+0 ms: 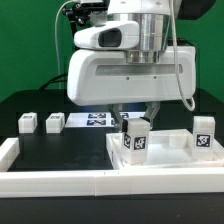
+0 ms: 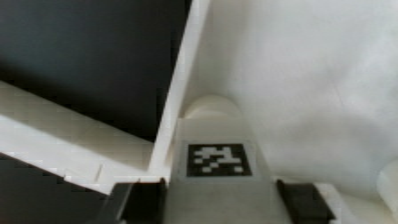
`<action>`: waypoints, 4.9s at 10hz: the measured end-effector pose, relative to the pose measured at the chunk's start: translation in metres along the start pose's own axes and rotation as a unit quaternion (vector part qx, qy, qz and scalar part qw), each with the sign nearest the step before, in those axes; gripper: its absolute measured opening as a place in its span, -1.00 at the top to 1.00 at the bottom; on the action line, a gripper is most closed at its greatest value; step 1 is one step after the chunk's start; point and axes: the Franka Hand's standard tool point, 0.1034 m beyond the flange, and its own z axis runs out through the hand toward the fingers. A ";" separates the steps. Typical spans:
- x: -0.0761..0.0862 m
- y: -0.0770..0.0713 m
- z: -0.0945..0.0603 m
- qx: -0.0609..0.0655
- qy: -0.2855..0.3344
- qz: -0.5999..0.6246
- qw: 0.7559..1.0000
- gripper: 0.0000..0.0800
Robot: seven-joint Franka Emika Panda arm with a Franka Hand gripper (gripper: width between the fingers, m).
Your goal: Assemble square table
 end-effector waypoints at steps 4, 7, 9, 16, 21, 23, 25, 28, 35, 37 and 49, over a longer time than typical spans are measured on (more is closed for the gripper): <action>-0.001 -0.001 0.002 0.014 0.010 0.212 0.977 0.27; 0.001 -0.005 0.002 0.012 0.013 0.354 0.935 0.27; 0.002 -0.006 0.002 0.009 0.015 0.434 0.901 0.27; 0.003 -0.009 0.003 0.016 0.013 0.597 0.802 -0.47; 0.001 -0.002 0.003 0.012 0.016 0.416 0.909 -0.62; 0.002 -0.001 0.003 0.009 0.017 0.322 0.946 -0.62; 0.003 -0.002 0.001 0.006 0.014 0.237 0.971 -0.62; 0.002 0.000 0.001 0.004 0.010 0.135 0.991 -0.62; 0.001 0.006 0.002 -0.015 0.004 -0.068 0.998 -0.62; 0.001 0.006 0.002 -0.015 0.004 -0.071 0.997 -0.31; 0.000 0.005 0.003 0.000 0.018 0.276 0.961 0.26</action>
Offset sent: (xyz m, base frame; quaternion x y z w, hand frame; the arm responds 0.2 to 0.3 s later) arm -0.0078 0.0014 -0.0065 0.0291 0.0237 0.2359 0.9711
